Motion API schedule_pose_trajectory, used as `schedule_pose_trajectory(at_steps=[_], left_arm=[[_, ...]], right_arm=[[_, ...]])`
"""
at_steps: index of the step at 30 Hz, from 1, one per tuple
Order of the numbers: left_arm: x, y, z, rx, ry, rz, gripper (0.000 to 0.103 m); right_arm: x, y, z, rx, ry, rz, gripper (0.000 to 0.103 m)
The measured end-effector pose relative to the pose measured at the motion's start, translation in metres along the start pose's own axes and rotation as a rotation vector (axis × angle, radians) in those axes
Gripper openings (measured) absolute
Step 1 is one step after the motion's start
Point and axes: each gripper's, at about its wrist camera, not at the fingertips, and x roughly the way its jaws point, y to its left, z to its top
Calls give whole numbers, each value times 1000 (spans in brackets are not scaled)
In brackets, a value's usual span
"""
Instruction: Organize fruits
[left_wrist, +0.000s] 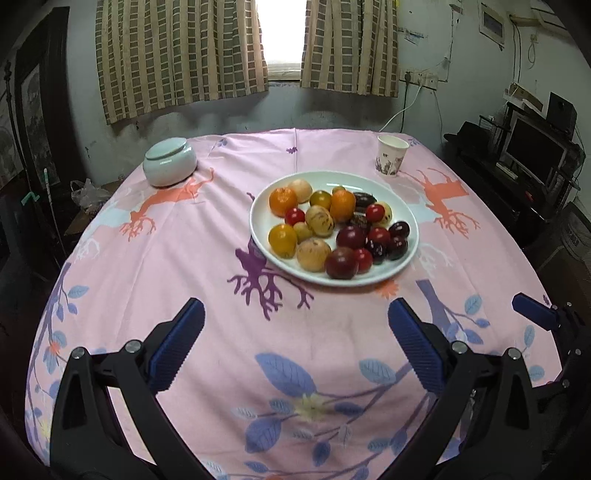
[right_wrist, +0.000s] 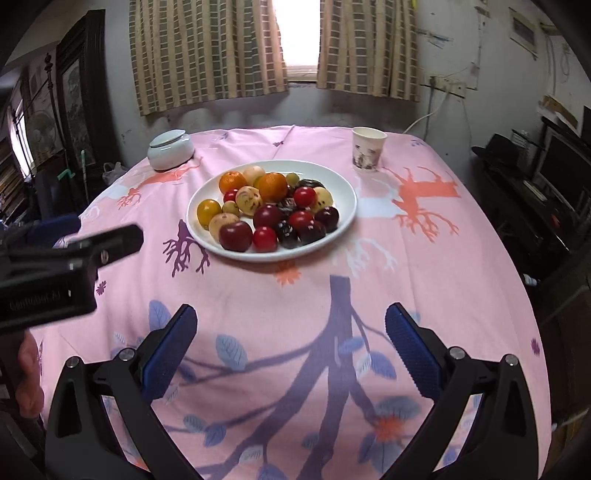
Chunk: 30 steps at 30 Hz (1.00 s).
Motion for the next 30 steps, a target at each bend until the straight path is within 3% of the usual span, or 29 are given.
schedule_pose_trajectory(at_steps=[8, 30], left_arm=[[-15, 6, -37, -18, 31, -3, 101], [-27, 21, -35, -53, -9, 29, 101]], right_arm=[[-13, 14, -15, -57, -20, -67, 102], [-14, 15, -16, -36, -8, -79, 102]])
